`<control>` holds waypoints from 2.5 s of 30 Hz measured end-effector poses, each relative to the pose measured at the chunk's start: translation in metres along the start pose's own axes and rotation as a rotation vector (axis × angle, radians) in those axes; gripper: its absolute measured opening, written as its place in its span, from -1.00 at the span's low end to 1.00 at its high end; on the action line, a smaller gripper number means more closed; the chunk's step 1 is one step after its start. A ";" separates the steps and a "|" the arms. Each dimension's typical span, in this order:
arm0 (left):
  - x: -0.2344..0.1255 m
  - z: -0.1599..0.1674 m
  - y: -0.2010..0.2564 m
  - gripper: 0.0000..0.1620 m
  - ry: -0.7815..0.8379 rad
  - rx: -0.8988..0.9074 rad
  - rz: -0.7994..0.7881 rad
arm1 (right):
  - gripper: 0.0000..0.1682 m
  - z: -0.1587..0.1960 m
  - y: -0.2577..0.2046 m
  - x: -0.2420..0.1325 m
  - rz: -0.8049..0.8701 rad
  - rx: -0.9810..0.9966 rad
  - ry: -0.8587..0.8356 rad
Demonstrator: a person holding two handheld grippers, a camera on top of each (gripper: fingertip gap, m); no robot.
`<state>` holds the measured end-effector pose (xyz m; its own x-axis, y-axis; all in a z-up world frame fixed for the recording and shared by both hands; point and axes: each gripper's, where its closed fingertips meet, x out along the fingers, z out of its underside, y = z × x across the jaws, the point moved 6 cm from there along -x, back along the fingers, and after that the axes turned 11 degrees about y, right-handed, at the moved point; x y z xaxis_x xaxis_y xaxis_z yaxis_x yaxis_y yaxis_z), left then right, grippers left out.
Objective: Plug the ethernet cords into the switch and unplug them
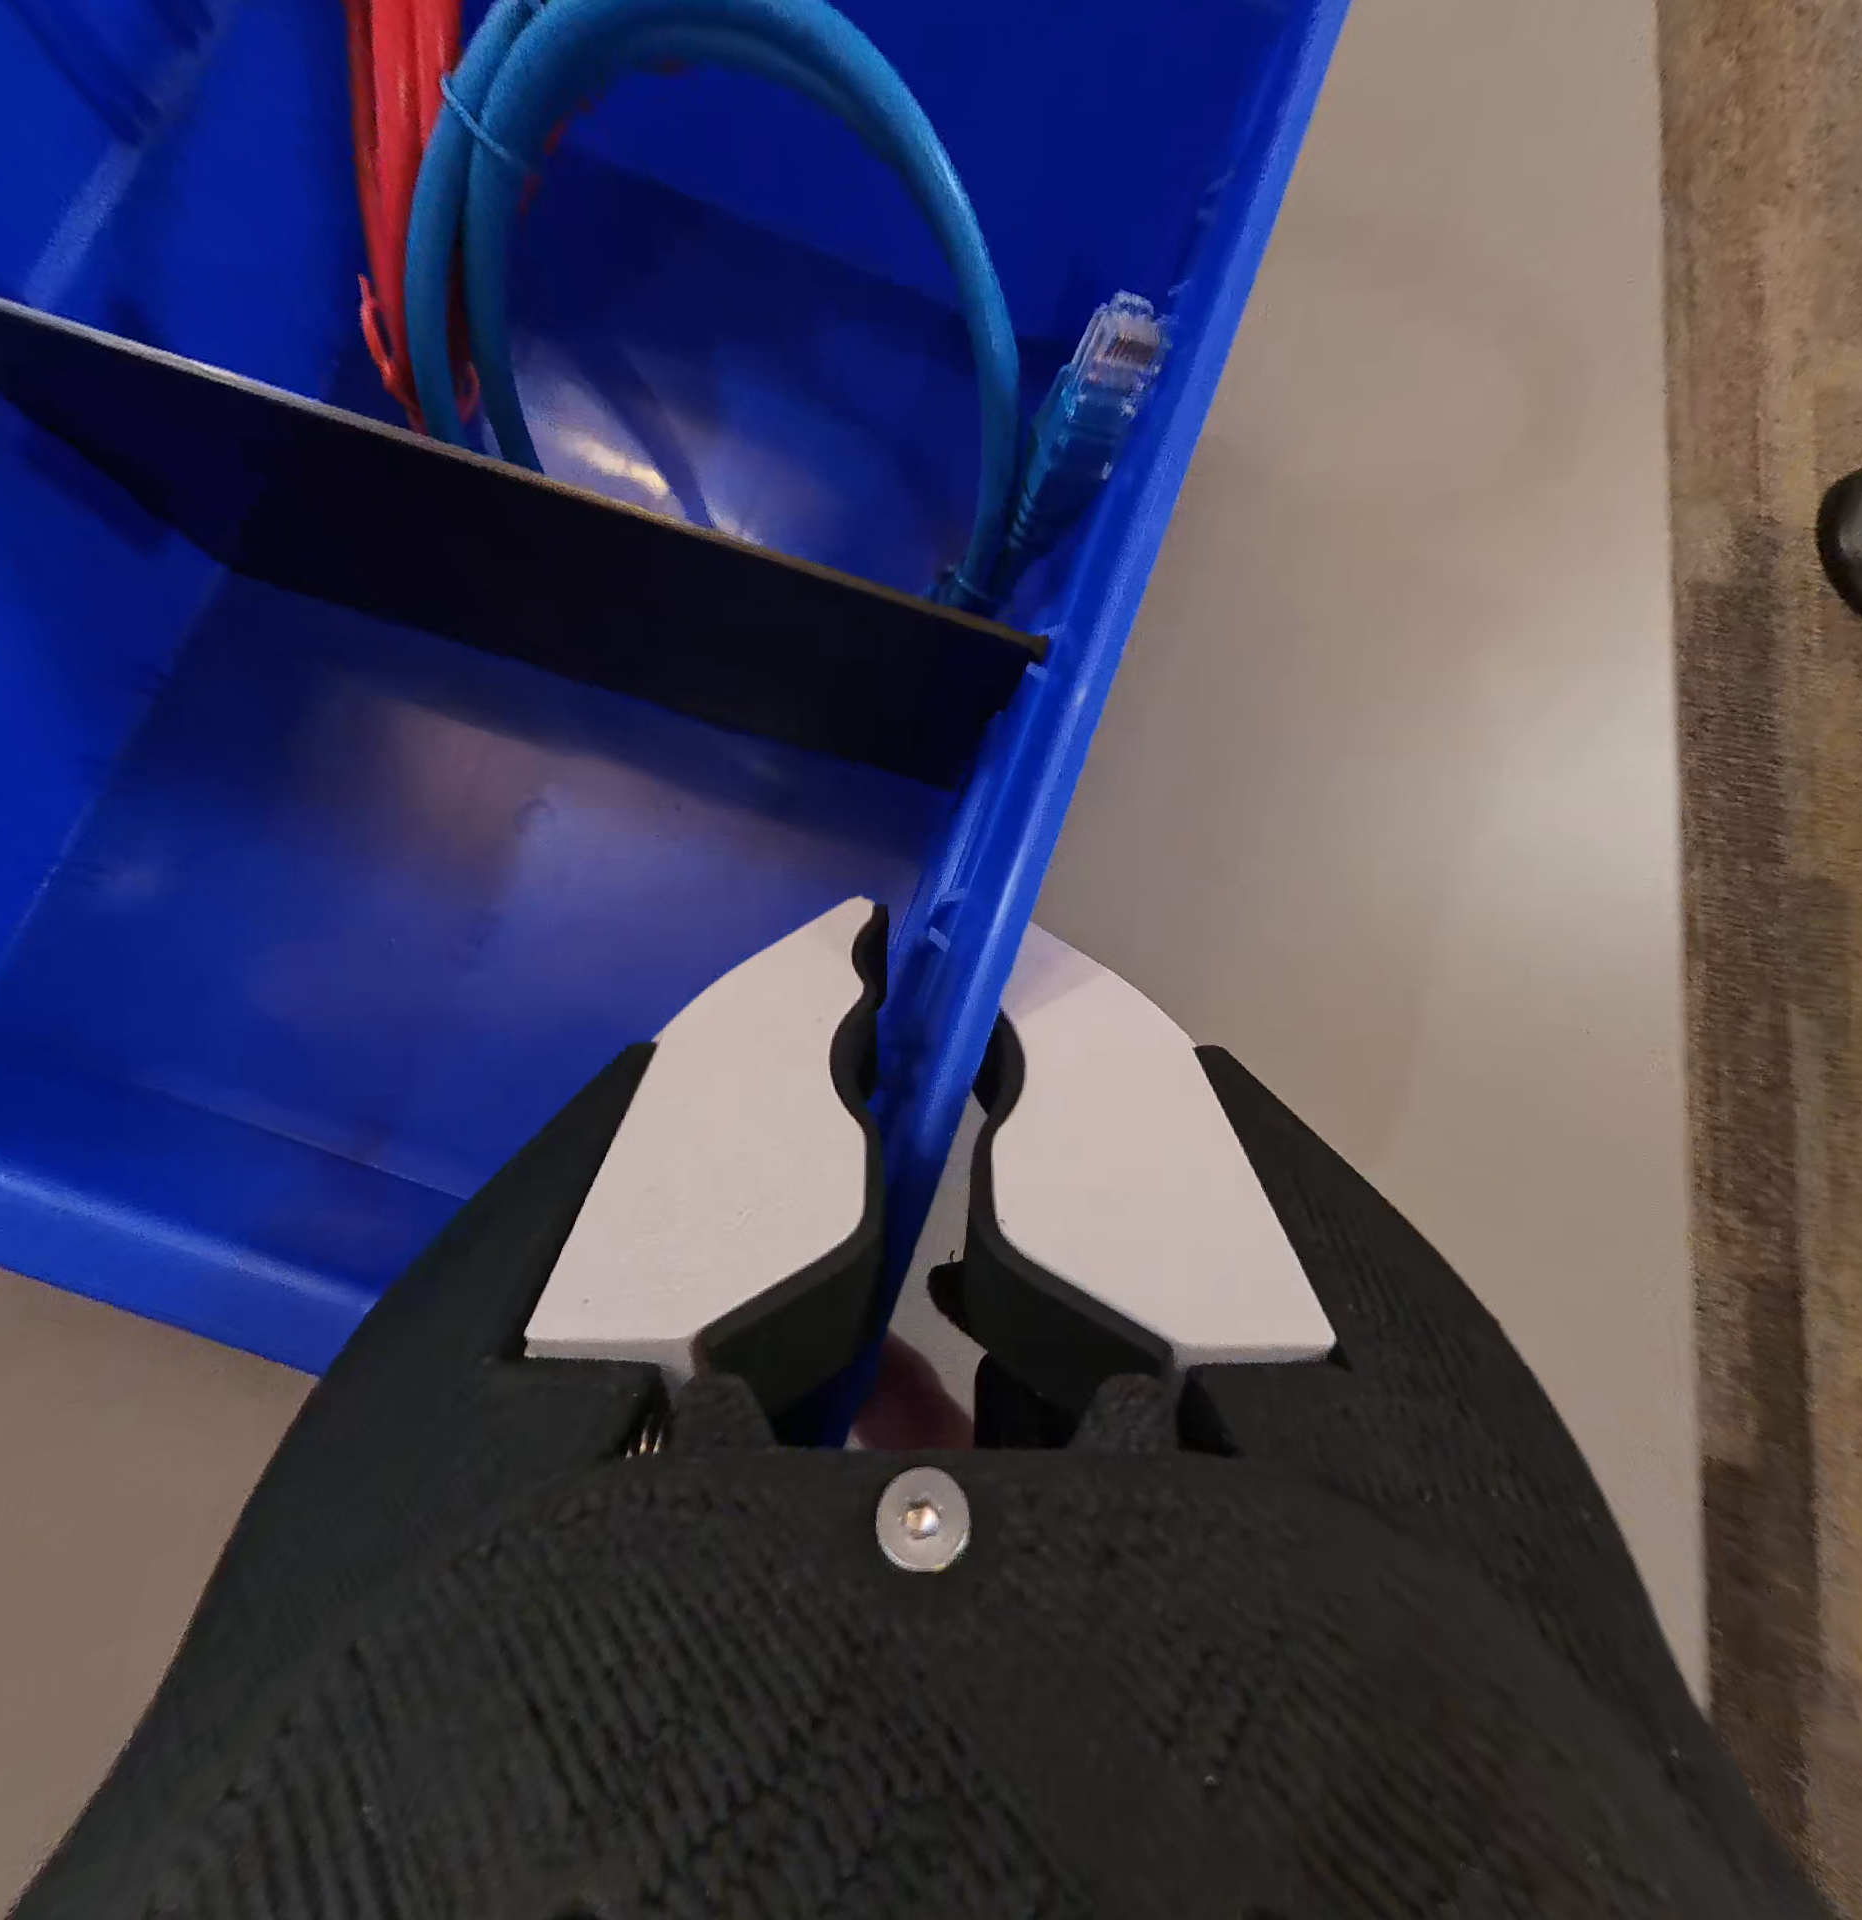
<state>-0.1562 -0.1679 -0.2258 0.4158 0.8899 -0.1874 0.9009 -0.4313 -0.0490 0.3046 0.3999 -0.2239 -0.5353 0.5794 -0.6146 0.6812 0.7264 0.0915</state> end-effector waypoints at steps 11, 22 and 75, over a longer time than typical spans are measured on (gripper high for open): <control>-0.024 0.003 0.013 -0.94 -0.006 -0.004 -0.100 | -0.85 -0.009 -0.115 -0.004 -0.040 -0.052 0.091; -0.054 0.007 0.023 -0.95 -0.023 -0.045 -0.188 | -0.74 -0.023 -0.229 -0.001 -0.142 -0.159 0.136; -0.075 -0.067 0.106 -0.95 -0.007 0.361 -0.426 | -0.77 -0.046 -0.474 -0.090 -0.897 -0.714 0.314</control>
<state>-0.0836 -0.2708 -0.1508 0.0222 0.9962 -0.0842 0.8889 -0.0582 -0.4544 0.0065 0.0206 -0.1757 -0.8460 -0.2485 -0.4718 -0.3786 0.9030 0.2032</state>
